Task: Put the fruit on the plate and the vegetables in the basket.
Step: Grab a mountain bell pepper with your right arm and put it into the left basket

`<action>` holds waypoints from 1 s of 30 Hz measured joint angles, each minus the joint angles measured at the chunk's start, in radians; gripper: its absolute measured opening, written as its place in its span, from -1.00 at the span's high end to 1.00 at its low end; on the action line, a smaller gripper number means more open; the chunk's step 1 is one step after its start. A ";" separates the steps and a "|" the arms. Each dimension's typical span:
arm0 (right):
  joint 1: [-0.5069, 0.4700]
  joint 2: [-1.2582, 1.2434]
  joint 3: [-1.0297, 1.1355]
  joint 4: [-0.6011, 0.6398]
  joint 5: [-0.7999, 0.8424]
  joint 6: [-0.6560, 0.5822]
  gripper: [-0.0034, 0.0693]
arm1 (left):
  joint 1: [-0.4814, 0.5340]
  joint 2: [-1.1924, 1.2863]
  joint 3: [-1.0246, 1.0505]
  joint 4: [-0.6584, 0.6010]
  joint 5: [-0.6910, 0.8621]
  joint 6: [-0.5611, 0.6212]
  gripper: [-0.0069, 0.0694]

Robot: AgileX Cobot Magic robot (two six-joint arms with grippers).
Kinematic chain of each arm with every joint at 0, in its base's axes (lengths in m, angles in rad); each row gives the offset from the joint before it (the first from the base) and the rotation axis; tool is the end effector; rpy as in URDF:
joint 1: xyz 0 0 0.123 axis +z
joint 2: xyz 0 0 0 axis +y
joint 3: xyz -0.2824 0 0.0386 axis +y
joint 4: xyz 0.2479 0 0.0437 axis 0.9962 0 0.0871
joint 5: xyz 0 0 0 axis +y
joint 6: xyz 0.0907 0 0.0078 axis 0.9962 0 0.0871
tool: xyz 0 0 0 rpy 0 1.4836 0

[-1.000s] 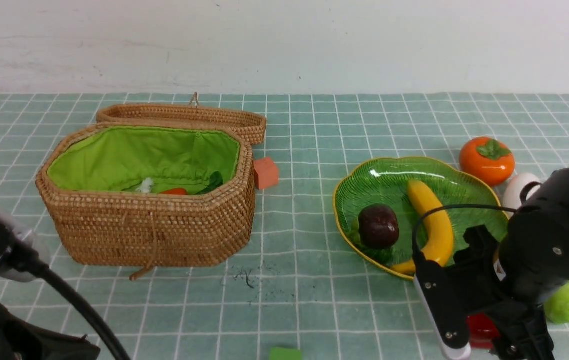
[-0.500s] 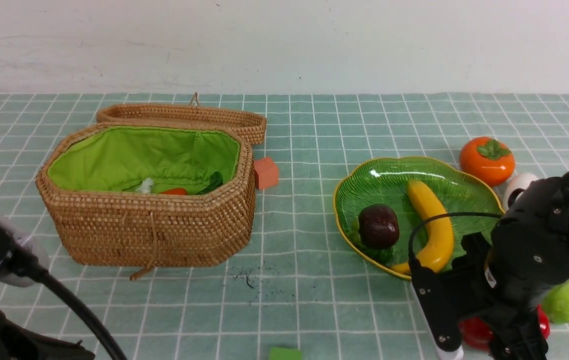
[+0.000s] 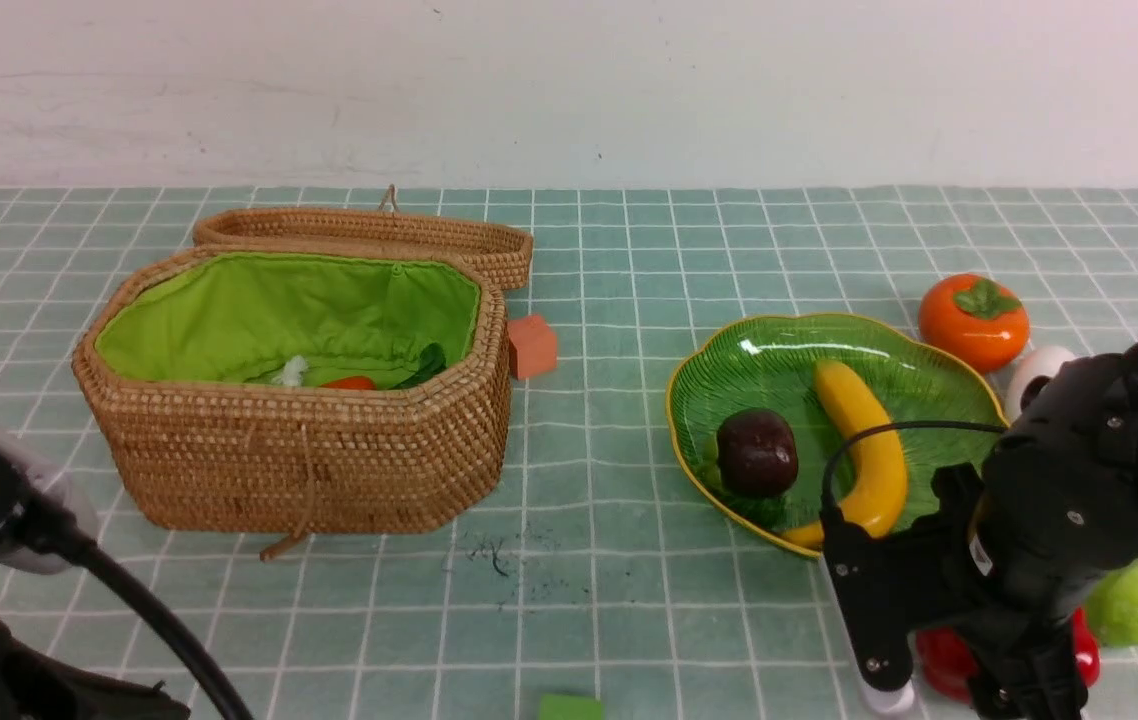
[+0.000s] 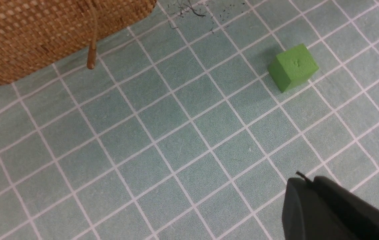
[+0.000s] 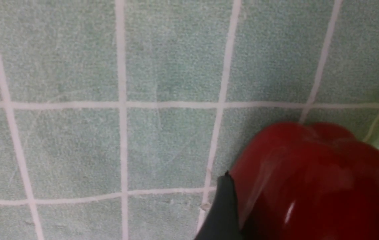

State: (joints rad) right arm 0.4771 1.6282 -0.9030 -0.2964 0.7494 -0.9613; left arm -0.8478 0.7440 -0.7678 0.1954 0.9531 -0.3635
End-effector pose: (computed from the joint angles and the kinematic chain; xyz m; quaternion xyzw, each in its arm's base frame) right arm 0.2636 0.1158 0.1836 -0.7229 0.6761 -0.1286 0.0615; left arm 0.0939 -0.0846 0.3256 0.2467 0.8969 -0.1243 0.3453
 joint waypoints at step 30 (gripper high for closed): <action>0.255 0.237 -0.959 0.759 -0.246 0.435 -0.68 | 0.000 -0.348 0.000 0.211 -0.057 -0.220 0.85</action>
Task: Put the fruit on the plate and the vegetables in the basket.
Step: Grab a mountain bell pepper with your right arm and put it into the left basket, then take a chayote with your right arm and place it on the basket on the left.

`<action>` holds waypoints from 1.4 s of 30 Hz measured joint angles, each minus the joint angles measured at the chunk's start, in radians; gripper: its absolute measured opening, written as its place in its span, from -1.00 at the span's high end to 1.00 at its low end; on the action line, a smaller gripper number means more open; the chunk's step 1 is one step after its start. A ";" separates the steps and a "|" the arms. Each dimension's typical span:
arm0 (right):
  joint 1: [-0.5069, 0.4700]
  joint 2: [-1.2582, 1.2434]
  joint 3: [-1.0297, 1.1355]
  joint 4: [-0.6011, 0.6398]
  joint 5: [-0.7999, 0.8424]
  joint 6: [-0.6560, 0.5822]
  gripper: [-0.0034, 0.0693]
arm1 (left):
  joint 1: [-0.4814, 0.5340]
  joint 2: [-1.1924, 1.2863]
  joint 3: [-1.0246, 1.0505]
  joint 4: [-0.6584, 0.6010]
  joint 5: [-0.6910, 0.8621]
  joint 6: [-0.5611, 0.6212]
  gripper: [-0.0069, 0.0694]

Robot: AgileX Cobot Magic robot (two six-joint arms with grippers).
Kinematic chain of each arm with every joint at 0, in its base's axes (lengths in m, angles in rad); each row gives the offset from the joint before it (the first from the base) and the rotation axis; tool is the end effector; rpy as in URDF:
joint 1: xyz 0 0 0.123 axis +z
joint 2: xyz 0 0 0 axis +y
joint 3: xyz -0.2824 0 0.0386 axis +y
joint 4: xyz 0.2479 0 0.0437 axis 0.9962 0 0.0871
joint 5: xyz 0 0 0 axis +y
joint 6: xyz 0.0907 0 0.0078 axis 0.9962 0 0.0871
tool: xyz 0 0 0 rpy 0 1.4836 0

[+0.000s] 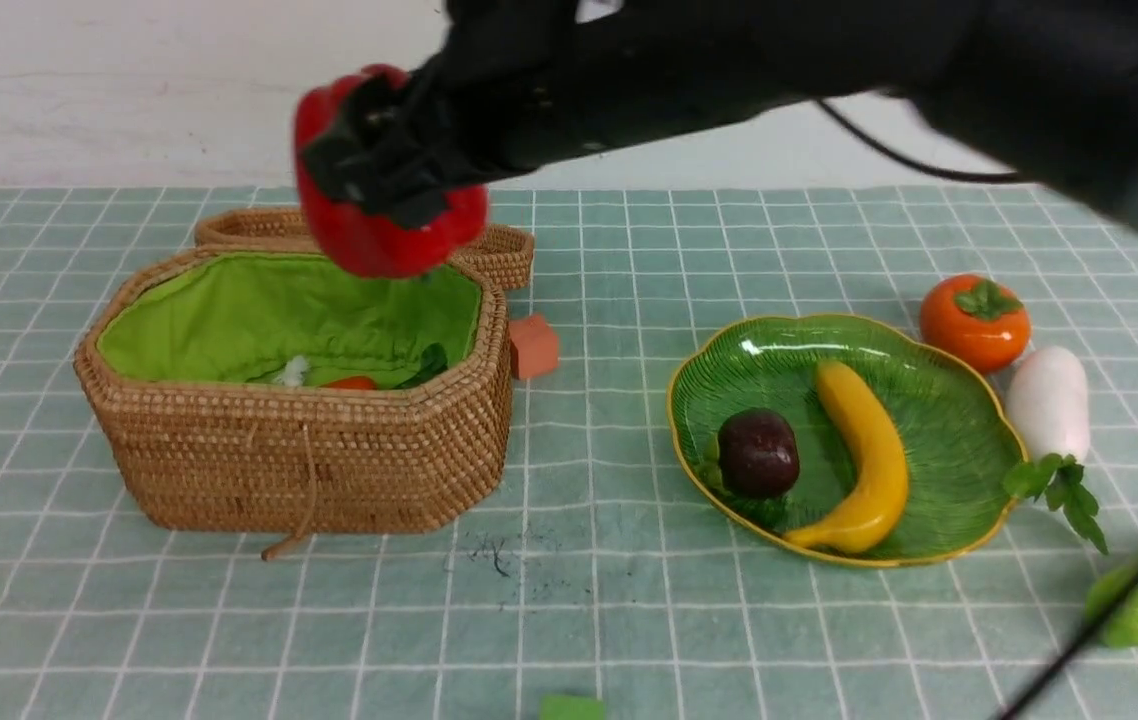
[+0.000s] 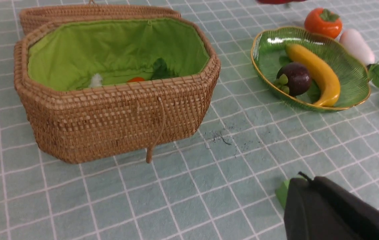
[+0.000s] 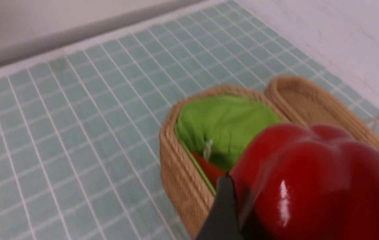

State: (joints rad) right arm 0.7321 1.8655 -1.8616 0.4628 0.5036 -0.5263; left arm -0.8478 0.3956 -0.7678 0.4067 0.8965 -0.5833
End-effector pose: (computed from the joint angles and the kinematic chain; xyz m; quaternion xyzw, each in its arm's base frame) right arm 0.3213 0.3152 0.3921 -0.3930 0.7240 0.2555 0.5060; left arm 0.0536 -0.0182 0.3649 0.1304 0.8161 -0.1935 0.5286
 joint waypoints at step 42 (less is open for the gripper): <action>-0.296 -0.507 0.393 -0.714 0.741 0.978 0.72 | 0.000 0.011 0.000 -0.274 -0.205 0.256 0.85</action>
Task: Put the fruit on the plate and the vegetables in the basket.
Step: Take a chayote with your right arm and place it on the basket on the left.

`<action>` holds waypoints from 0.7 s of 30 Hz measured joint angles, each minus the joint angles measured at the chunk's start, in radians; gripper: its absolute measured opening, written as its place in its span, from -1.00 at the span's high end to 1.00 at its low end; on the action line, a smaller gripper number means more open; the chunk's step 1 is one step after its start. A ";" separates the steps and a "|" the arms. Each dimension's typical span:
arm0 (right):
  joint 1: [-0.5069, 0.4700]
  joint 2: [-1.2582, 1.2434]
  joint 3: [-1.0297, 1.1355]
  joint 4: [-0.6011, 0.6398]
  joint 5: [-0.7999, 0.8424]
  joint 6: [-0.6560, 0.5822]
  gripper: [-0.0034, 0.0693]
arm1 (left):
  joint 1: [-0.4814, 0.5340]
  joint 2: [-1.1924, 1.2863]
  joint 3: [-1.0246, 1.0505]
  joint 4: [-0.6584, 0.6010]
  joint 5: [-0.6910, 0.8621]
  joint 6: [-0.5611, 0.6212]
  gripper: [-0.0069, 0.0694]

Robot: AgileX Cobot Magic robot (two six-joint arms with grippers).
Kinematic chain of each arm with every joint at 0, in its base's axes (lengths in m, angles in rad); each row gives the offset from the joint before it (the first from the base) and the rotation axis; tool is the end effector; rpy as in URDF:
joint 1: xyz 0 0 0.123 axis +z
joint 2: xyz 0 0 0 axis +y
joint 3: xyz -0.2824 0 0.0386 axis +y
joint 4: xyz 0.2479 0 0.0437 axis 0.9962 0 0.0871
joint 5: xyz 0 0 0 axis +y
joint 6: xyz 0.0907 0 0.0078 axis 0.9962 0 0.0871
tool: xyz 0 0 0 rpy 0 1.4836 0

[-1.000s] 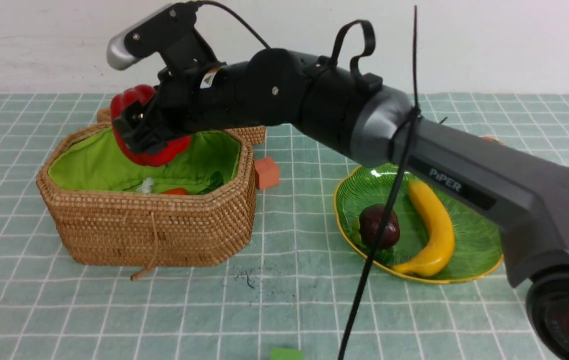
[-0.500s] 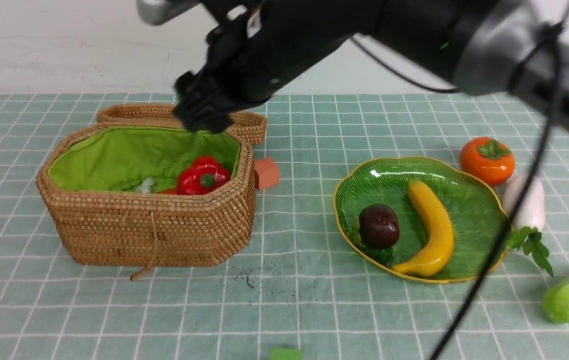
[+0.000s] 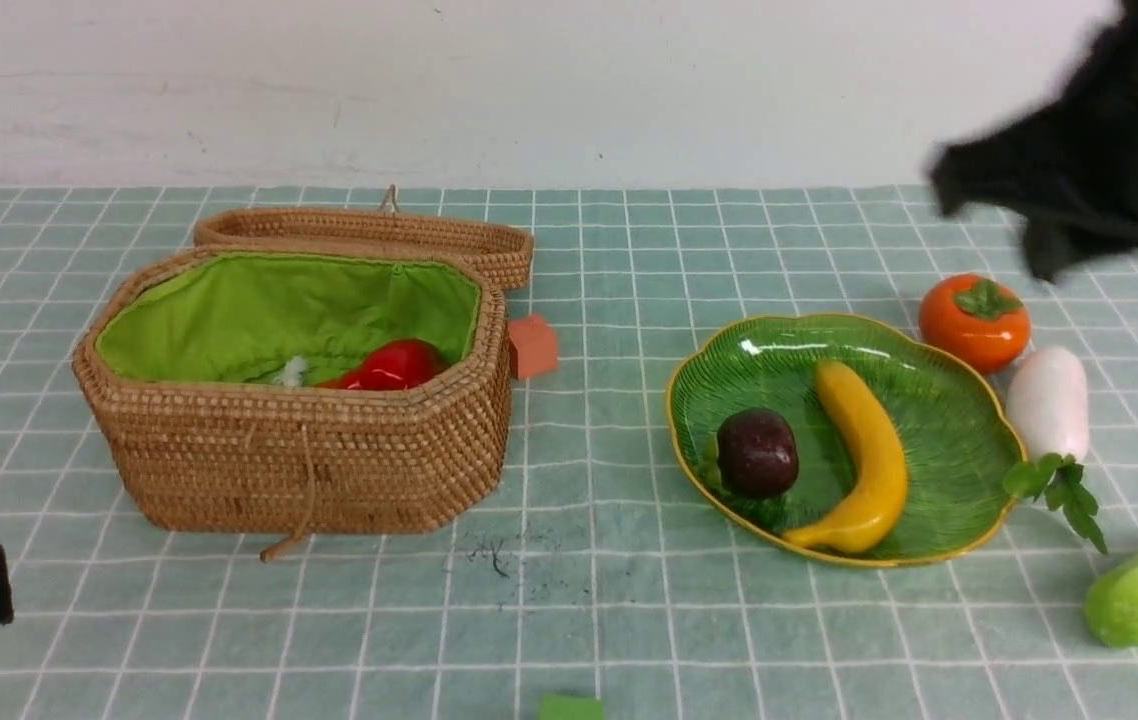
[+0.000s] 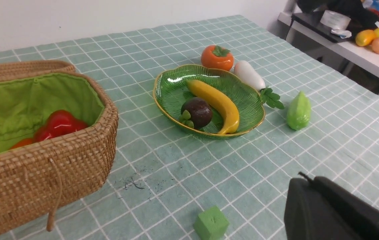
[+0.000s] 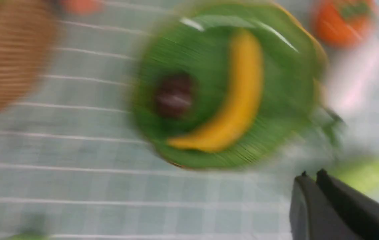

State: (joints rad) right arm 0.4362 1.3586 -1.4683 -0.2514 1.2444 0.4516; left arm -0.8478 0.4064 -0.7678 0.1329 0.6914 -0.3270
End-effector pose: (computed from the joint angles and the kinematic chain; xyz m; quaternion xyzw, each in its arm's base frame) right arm 0.2490 0.0924 0.4015 -0.0007 0.9584 -0.0028 0.2855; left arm 0.0457 -0.0402 0.3771 0.2160 0.7557 -0.2868 0.5478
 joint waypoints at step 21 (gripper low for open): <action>-0.723 0.436 0.314 0.504 -0.444 -0.205 -0.61 | 0.000 0.007 0.000 -0.007 0.044 0.014 0.85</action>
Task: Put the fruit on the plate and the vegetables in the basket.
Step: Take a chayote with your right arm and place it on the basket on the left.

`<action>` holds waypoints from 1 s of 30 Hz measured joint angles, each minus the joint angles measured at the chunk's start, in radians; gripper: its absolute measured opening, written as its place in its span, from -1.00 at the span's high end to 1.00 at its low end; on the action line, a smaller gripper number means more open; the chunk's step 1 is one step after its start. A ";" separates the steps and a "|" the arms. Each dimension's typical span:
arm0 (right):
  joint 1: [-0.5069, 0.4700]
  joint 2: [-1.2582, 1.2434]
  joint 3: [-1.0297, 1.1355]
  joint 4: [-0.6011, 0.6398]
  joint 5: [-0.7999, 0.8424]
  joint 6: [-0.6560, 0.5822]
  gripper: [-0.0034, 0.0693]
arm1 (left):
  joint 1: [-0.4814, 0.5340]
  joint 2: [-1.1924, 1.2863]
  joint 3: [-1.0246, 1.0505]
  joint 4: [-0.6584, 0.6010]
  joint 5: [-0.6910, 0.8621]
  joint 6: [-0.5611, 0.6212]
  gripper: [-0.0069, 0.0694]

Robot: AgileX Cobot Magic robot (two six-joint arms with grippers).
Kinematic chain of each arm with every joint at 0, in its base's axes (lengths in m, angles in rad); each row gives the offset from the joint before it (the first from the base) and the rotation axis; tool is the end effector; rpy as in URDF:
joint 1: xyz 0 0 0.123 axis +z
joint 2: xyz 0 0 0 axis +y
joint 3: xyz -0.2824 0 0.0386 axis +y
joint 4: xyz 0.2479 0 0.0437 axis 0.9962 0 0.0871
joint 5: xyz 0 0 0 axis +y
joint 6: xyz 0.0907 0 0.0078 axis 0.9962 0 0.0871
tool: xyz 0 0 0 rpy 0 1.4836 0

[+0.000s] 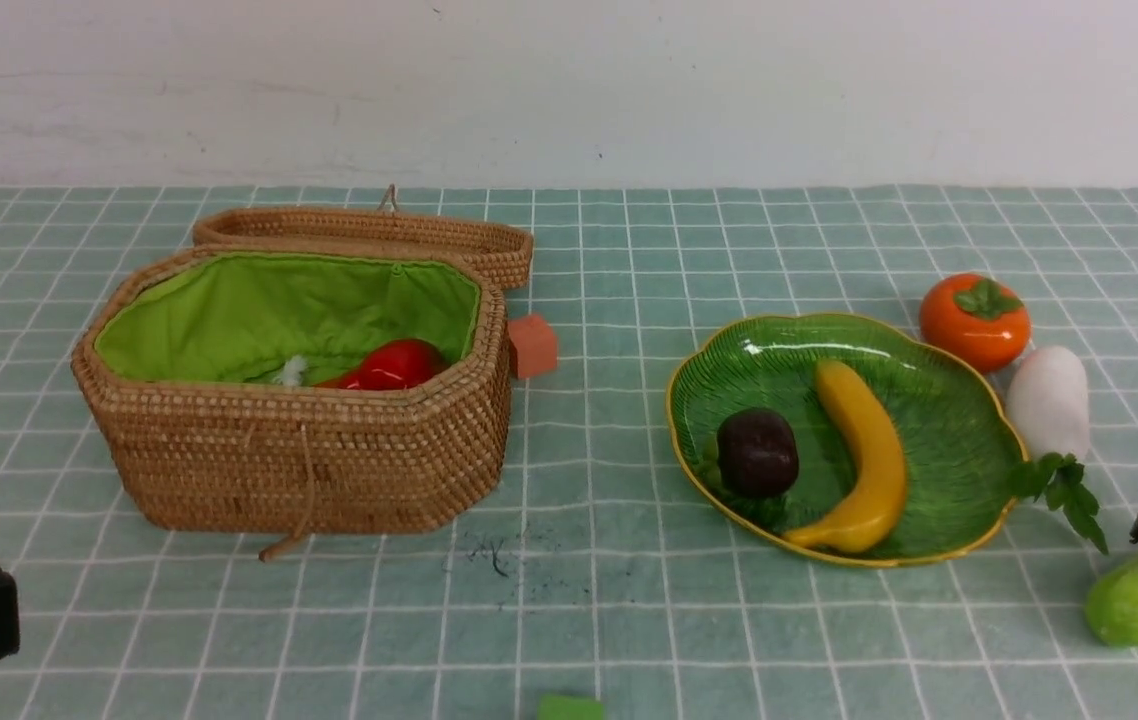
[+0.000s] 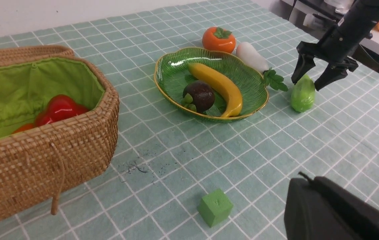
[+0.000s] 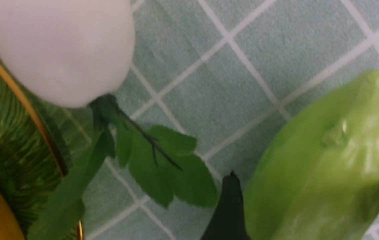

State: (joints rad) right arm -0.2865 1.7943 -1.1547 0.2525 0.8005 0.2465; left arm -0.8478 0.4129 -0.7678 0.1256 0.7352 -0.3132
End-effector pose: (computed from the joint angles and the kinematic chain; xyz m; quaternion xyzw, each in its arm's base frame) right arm 0.3364 -0.0821 0.1898 0.3343 0.9310 0.0972 0.1098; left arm 0.0461 -0.0407 0.3728 0.2235 0.7695 -0.2749 0.5314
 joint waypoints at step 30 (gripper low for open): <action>0.483 -0.231 -0.395 0.072 0.148 -0.313 -0.28 | 0.000 0.000 0.000 0.163 0.113 -0.161 0.85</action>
State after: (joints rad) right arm 0.1965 1.5633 -1.5501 0.3248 0.9489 -0.0666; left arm -0.8478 0.4129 -0.7678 0.2891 0.8484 -0.4743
